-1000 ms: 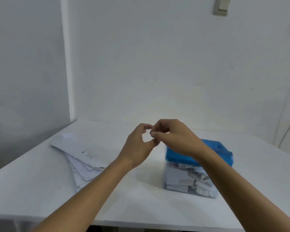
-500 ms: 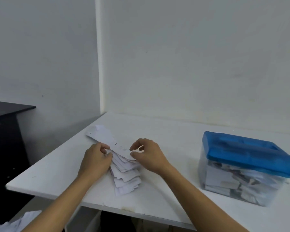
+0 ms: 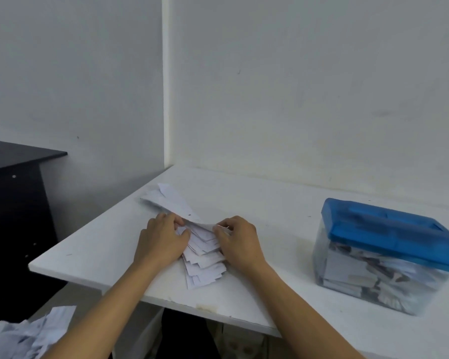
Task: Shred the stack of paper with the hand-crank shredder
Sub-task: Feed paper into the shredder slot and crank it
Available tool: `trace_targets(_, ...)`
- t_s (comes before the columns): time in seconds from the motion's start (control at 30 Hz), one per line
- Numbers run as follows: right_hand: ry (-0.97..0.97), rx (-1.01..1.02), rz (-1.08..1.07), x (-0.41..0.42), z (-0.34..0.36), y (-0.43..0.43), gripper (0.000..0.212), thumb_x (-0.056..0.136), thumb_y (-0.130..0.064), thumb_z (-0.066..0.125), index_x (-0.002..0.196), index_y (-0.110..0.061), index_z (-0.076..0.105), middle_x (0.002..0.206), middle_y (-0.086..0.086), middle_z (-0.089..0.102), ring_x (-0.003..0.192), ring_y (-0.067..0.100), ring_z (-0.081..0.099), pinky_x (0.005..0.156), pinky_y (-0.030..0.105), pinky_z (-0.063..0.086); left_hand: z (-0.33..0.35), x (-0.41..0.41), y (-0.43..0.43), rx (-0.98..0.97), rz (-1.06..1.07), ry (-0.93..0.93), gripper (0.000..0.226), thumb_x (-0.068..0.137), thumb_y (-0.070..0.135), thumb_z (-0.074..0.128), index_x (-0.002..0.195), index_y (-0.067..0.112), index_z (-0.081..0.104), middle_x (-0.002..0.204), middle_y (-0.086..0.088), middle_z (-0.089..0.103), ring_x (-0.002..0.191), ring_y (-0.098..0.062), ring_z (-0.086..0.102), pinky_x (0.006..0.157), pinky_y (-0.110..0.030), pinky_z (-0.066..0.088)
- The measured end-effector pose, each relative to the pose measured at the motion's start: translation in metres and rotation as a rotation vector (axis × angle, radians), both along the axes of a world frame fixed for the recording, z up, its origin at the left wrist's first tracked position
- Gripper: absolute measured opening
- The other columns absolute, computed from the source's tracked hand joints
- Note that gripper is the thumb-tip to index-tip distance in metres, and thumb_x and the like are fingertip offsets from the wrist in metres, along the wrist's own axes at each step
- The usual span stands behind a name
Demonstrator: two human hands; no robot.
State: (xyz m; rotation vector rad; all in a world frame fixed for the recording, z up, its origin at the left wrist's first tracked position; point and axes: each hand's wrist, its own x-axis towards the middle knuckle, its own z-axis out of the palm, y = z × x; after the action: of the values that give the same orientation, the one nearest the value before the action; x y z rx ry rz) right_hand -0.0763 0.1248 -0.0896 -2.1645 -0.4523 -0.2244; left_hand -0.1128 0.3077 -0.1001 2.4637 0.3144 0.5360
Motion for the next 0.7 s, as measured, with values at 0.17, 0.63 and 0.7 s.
trace_targets(0.17, -0.017, 0.115, -0.043, -0.005, 0.006, -0.001, 0.021, 0.098, -0.023, 0.055, 0.092, -0.016, 0.074, 0.093, -0.005, 0.070, 0.068, -0.005, 0.061, 0.057, 0.006, 0.041, 0.000, -0.002, 0.000, -0.073, -0.023, -0.048, 0.014, 0.095, 0.034, 0.065, 0.105, 0.027, 0.060, 0.103, 0.010, 0.054, 0.102, -0.017, 0.055, 0.089, -0.040, 0.050)
trace_targets(0.63, 0.286, 0.712, 0.138, -0.003, 0.025, -0.005, 0.016, 0.098, -0.014, 0.060, 0.106, -0.009, 0.073, 0.094, 0.009, 0.077, 0.084, 0.017, 0.072, 0.077, 0.029, 0.060, 0.055, 0.000, -0.045, -0.382, -0.138, -0.147, 0.027, 0.096, 0.044, 0.066, 0.083, 0.022, 0.073, 0.083, 0.011, 0.071, 0.085, -0.009, 0.065, 0.069, -0.026, 0.046)
trace_targets(0.7, 0.270, 0.722, 0.159, -0.003, 0.032, -0.009, 0.016, 0.097, -0.012, 0.060, 0.104, -0.008, 0.074, 0.096, 0.010, 0.077, 0.089, 0.022, 0.073, 0.078, 0.031, 0.060, 0.067, 0.001, -0.050, -0.409, -0.163, -0.223, 0.016, 0.095, 0.032, 0.070, 0.088, 0.018, 0.074, 0.086, 0.009, 0.073, 0.086, -0.007, 0.066, 0.069, -0.024, 0.047)
